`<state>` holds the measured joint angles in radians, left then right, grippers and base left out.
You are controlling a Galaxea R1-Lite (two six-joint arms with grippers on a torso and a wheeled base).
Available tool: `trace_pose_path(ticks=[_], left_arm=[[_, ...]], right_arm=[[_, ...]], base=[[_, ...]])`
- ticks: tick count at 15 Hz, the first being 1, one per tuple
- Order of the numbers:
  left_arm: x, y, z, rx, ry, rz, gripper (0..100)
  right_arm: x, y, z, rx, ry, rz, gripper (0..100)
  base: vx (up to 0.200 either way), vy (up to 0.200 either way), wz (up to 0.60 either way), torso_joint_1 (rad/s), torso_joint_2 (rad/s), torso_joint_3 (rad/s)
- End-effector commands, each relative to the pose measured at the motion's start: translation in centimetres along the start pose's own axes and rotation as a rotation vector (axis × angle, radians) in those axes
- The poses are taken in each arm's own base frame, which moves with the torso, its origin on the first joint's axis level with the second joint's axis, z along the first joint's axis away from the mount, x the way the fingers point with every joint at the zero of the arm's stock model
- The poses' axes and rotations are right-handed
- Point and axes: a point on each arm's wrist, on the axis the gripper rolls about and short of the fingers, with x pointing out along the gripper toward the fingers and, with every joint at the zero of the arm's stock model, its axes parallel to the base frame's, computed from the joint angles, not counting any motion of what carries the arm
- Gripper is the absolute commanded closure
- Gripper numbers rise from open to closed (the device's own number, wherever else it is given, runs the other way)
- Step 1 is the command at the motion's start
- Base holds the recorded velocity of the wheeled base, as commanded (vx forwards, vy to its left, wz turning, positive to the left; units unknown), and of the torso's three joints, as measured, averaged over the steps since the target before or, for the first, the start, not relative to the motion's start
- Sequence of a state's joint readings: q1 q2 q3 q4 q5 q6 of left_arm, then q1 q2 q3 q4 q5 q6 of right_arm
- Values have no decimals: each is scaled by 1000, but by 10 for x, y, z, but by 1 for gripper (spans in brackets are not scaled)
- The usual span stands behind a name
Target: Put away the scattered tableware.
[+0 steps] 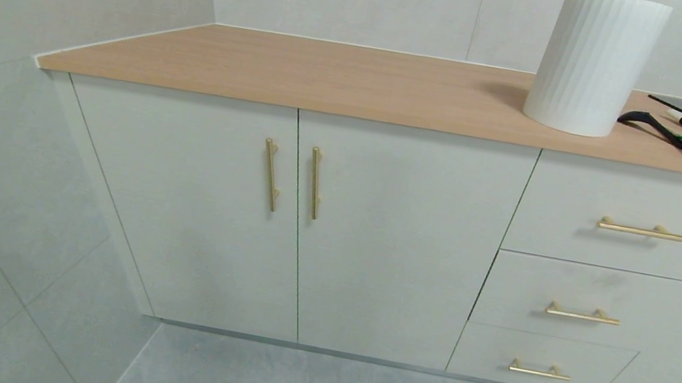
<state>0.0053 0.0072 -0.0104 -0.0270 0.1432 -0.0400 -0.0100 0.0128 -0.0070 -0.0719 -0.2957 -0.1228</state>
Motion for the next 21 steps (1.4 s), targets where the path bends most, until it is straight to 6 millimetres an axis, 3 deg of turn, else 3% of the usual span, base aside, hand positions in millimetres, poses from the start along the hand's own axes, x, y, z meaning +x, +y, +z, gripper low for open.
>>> trace_pose_path(ticks=[1,4,6,8,21], left_arm=[[0,-2,-3,14,2,-87,0],[0,-2,-5,36,28,-116,0],[0,-2,-6,35,30,-116,0],[0,-2,-6,47,29,-116,0],[0,-2,-6,41,29,-116,0]], right_arm=[[-1,1,-2,9,-4,63,0],[-1,5,-2,5,-28,247,0],[0,6,-1,0,-17,263,0],[-4,9,-5,9,10,426,0],[-3,9,-4,22,-10,445,0]], base=[[0,0,0,0,0,0],[0,0,0,0,0,0],[0,0,0,0,0,0],[0,0,0,0,0,0],[0,0,0,0,0,0]])
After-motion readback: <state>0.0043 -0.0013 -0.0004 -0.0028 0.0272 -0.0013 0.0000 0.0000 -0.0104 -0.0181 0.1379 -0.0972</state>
